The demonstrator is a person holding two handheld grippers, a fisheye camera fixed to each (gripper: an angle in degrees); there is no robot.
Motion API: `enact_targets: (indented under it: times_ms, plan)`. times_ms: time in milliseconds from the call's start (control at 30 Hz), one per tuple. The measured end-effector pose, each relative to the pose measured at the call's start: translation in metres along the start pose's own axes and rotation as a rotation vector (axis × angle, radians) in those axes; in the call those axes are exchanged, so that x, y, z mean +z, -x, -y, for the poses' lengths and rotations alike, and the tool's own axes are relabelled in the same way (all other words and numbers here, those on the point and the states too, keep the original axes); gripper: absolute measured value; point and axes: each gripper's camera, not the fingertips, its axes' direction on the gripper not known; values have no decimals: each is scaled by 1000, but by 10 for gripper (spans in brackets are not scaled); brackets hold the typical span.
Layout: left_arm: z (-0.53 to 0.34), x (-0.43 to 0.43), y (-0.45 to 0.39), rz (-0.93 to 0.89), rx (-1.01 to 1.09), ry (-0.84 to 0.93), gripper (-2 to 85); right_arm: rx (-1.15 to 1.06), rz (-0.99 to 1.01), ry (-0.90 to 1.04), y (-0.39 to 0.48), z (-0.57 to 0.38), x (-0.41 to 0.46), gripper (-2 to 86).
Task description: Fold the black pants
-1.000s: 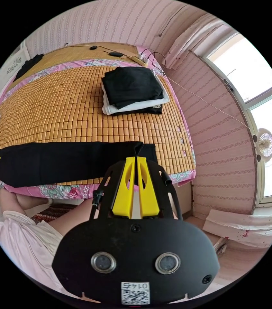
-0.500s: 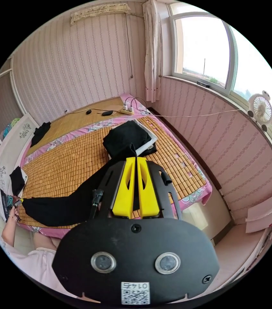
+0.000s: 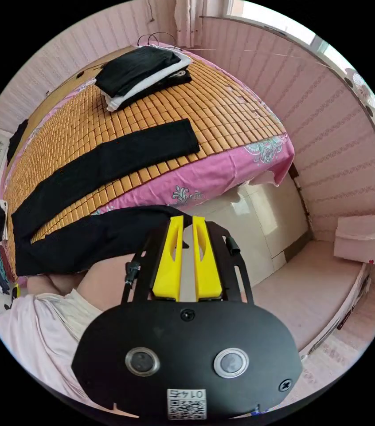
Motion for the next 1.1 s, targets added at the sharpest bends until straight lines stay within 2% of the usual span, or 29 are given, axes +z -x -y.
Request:
enact_targets:
  times_ms: [100, 200, 267, 400, 467, 567, 733, 933, 1100]
  plan:
    - [7, 4, 6, -25, -10, 13, 77, -223, -38, -40, 65, 51, -13, 66]
    - [15, 16, 11, -68, -17, 38, 100, -437, 35, -99, 153, 99, -25, 76]
    - [19, 25, 12, -67, -9, 51, 111, -645, 91, -135, 245, 124, -31, 79]
    - [30, 51, 12, -54, 37, 140, 133, -957, 151, -145, 393, 140, -35, 94]
    - [33, 54, 11, -38, 55, 158, 135, -1124, 145, -119, 482, 141, -32, 116]
    - [34, 59, 13, -3, 86, 176, 130, -1277, 91, -71, 569, 139, -21, 117]
    - [34, 77, 30, -90, 16, 244, 100, -1322, -71, 43, 639, 147, 17, 101]
    - [30, 77, 26, -123, 75, 233, 44, -1347, -21, 27, 659, 167, 8, 74]
    - [17, 57, -8, -125, 198, 132, 34, -1384, -63, 25, 675, 174, 3, 15]
